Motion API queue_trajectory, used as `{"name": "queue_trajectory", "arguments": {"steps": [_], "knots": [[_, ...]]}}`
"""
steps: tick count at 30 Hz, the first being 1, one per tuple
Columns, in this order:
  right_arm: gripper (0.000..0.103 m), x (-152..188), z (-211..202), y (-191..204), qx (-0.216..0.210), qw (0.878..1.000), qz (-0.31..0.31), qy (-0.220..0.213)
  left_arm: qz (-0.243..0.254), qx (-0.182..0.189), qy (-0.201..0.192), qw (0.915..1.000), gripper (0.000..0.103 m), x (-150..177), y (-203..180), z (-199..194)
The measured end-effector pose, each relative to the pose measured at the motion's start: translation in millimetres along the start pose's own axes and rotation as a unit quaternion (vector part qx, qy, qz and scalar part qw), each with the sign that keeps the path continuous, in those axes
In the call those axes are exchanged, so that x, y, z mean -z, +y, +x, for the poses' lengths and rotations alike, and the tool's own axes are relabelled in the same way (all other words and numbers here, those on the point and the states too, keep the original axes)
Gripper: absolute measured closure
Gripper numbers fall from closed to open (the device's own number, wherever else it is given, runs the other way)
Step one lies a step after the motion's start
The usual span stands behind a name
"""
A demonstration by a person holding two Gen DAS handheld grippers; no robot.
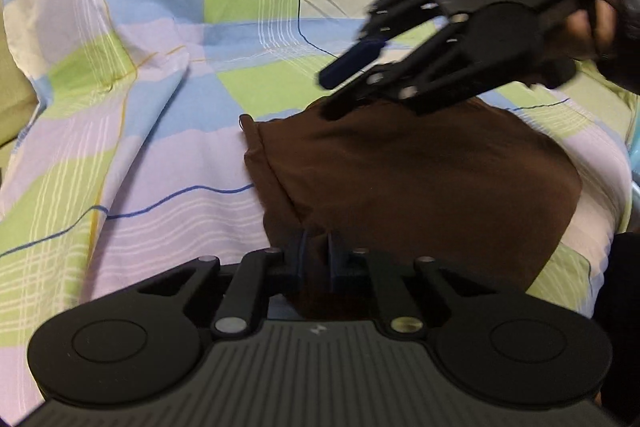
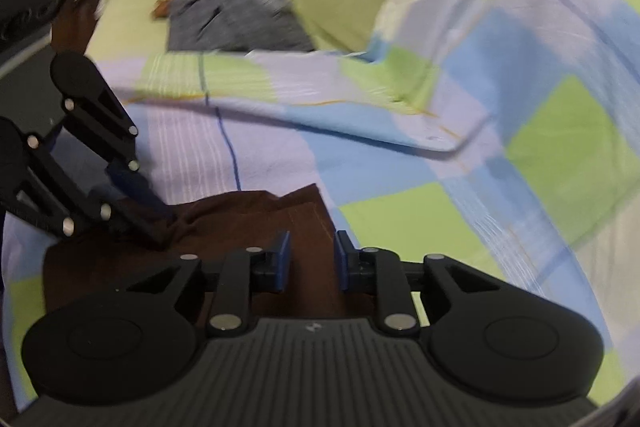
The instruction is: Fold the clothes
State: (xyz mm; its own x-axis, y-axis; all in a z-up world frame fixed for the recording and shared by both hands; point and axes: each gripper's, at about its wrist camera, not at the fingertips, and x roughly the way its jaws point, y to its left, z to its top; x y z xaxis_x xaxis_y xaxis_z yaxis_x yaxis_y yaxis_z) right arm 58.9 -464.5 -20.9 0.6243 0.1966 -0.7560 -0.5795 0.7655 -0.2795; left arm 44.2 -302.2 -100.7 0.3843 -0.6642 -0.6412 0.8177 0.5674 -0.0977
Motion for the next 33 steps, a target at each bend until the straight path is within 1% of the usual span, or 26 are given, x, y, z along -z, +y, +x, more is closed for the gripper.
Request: {"name": "queue_trajectory", "arguments": {"steps": [4, 9, 10, 11, 13, 14, 17, 19, 21, 23, 26, 27, 28, 29, 31, 32, 33], "knots": [[0.084, -15, 30, 0, -0.019, 0.998, -0.060, 0.030, -0.015, 0.007, -0.019, 0.9997, 0.095, 7, 10, -7], [0.086, -21, 50, 0, -0.034, 0.993, -0.094, 0.058, -0.011, 0.014, -0.027, 0.9995, 0.096, 13, 15, -8], [0.088, -21, 53, -1, -0.041, 0.993, -0.093, 0.059, -0.011, 0.015, -0.028, 0.9994, 0.096, 14, 15, -8], [0.095, -22, 54, -3, -0.050, 0.994, -0.084, 0.058, -0.011, 0.015, -0.029, 0.9994, 0.096, 15, 15, -8], [0.102, -22, 52, -6, -0.054, 0.995, -0.070, 0.055, -0.013, 0.017, -0.034, 0.9992, 0.099, 18, 14, -11], [0.103, -22, 52, -6, -0.053, 0.994, -0.072, 0.056, -0.011, 0.016, -0.036, 0.9992, 0.099, 18, 13, -12], [0.103, -20, 40, -4, -0.041, 0.995, -0.071, 0.050, -0.003, 0.013, -0.044, 0.9989, 0.103, 18, 10, -15], [0.103, -19, 23, -6, -0.029, 0.998, -0.051, 0.030, -0.001, 0.012, -0.054, 0.9985, 0.103, 19, 8, -20], [0.103, -19, 13, -8, -0.018, 0.999, -0.046, 0.021, -0.003, 0.013, -0.056, 0.9983, 0.103, 19, 9, -21], [0.103, -20, 13, -7, -0.014, 0.998, -0.060, 0.022, -0.005, 0.014, -0.056, 0.9983, 0.103, 18, 10, -22], [0.102, -22, 24, -3, -0.026, 0.995, -0.086, 0.033, -0.004, 0.015, -0.056, 0.9983, 0.103, 13, 10, -19], [0.100, -23, 29, -1, -0.032, 0.994, -0.098, 0.037, -0.005, 0.016, -0.055, 0.9983, 0.102, 12, 10, -18], [0.096, -24, 34, 1, -0.037, 0.992, -0.112, 0.042, -0.006, 0.018, -0.054, 0.9984, 0.100, 10, 10, -16], [0.096, -25, 40, 3, -0.040, 0.990, -0.129, 0.049, -0.008, 0.020, -0.053, 0.9983, 0.096, 8, 11, -14], [0.095, -26, 49, 5, -0.042, 0.986, -0.152, 0.057, -0.011, 0.029, -0.049, 0.9983, 0.092, 6, 13, -8], [0.092, -26, 52, 6, -0.043, 0.984, -0.160, 0.060, -0.011, 0.033, -0.046, 0.9983, 0.084, 4, 14, -5], [0.089, -26, 55, 5, -0.045, 0.983, -0.168, 0.064, -0.011, 0.035, -0.042, 0.9984, 0.073, 4, 14, -2]]}}
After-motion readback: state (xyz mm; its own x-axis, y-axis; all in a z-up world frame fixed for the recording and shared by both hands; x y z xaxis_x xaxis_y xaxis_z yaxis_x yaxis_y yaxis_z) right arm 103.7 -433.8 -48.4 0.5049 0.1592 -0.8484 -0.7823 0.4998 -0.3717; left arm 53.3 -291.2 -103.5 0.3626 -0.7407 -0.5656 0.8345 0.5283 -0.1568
